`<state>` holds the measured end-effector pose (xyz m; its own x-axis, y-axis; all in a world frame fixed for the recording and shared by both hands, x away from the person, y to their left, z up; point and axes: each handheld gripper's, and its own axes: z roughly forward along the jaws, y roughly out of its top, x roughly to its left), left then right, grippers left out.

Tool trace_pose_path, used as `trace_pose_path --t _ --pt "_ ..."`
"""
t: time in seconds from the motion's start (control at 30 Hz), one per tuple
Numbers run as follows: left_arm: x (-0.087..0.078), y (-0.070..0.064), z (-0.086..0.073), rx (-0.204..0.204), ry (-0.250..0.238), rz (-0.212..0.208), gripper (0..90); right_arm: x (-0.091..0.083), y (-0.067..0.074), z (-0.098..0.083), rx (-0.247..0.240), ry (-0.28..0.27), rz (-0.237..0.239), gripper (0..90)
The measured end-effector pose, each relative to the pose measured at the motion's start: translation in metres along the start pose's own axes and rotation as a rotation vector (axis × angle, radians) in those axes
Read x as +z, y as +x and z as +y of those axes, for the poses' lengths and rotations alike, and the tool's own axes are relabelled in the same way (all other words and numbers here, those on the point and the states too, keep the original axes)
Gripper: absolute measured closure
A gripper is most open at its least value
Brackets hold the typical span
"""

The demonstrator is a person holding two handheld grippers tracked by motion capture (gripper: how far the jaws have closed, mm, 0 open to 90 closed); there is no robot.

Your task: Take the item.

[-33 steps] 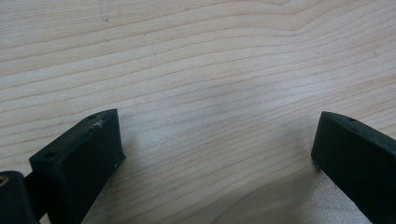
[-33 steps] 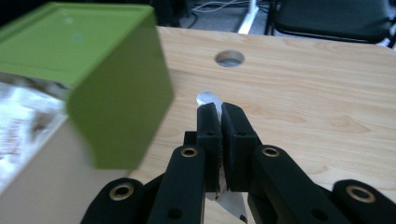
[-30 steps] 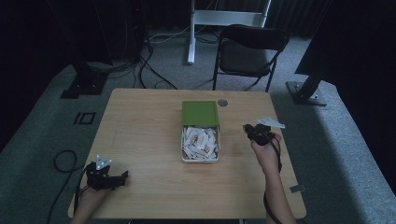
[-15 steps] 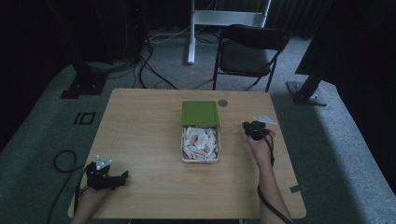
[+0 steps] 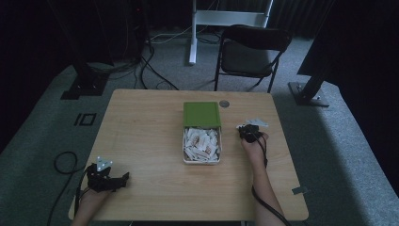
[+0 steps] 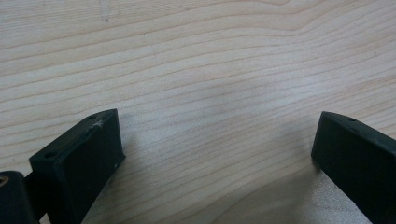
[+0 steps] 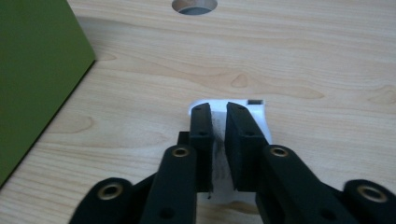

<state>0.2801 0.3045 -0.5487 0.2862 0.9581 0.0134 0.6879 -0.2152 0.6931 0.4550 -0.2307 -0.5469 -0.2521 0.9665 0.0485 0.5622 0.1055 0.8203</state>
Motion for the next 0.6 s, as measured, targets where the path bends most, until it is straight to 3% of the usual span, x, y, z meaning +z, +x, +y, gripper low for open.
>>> trace_pose_path --t 0.07,0.13,0.2,0.27,0.37,0.43,0.6 --pt "0.0 0.0 0.0 0.0 0.0 0.0 2.7 -0.002 0.001 0.001 0.025 0.005 0.031 66.1" --pt "0.0 0.0 0.0 0.0 0.0 0.0 2.8 -0.005 0.001 0.003 0.027 -0.004 0.029 54.7" --pt "0.0 0.0 0.0 0.0 0.0 0.0 2.7 -0.007 0.001 0.004 0.044 -0.004 0.044 50.9" --pt "0.0 0.0 0.0 0.0 0.0 0.0 2.7 -0.012 0.002 0.006 0.034 -0.022 0.04 39.0" --pt "0.0 0.0 0.0 0.0 0.0 0.0 2.7 -0.016 0.0 0.007 0.047 -0.027 0.039 33.3" --pt "0.0 0.0 0.0 0.0 0.0 0.0 2.7 -0.023 -0.001 0.005 0.059 -0.034 0.032 22.3" --pt "0.0 0.0 0.0 0.0 0.0 0.0 2.7 -0.036 -0.006 0.0 0.067 -0.044 0.02 17.7"
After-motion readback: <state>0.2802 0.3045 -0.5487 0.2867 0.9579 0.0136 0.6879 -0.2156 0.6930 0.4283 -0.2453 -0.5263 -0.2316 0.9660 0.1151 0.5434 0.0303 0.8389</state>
